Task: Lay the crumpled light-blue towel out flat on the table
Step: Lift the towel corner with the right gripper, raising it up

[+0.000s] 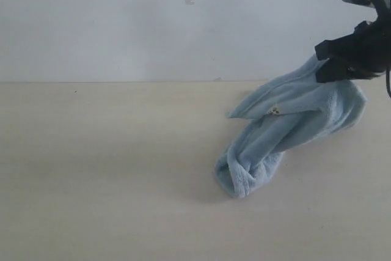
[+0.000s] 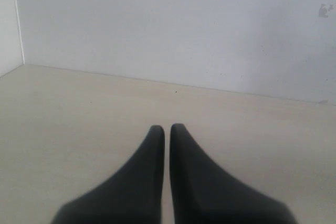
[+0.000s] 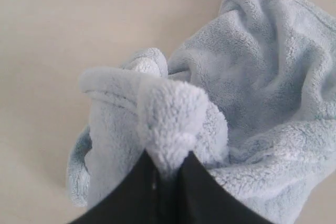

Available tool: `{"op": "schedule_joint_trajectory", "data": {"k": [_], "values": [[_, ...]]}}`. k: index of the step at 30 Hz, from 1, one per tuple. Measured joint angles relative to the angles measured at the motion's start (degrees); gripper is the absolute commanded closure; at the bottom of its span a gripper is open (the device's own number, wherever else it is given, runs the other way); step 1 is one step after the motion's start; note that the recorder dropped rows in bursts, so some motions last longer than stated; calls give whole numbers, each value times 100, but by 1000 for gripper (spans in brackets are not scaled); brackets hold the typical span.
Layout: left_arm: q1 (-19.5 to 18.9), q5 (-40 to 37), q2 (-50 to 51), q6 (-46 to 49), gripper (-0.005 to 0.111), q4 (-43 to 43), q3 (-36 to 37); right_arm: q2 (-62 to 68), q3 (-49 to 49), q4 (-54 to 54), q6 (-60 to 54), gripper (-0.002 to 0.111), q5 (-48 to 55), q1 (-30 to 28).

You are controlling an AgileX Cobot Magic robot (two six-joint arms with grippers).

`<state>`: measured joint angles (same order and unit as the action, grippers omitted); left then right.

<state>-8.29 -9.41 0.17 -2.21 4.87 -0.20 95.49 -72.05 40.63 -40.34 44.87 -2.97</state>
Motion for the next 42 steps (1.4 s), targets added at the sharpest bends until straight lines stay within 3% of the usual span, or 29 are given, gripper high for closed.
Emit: {"op": "schedule_joint_trajectory", "data": {"k": [5, 9, 15, 20, 42], "values": [[0, 0, 0, 0, 103, 0, 0, -917, 1447, 385, -205, 108, -736, -10], [-11, 0, 0, 10, 103, 0, 0, -1294, 1876, 1168, -703, 108, -706, -10], [-301, 0, 0, 10, 103, 0, 0, -1332, 1922, 1258, -855, 108, -652, 282], [-301, 0, 0, 10, 103, 0, 0, -1332, 1935, 1280, -891, 108, -654, 581], [-310, 42, 0, -55, 103, 50, 0, -1438, 1935, 1259, -891, 108, -629, 746]]}}
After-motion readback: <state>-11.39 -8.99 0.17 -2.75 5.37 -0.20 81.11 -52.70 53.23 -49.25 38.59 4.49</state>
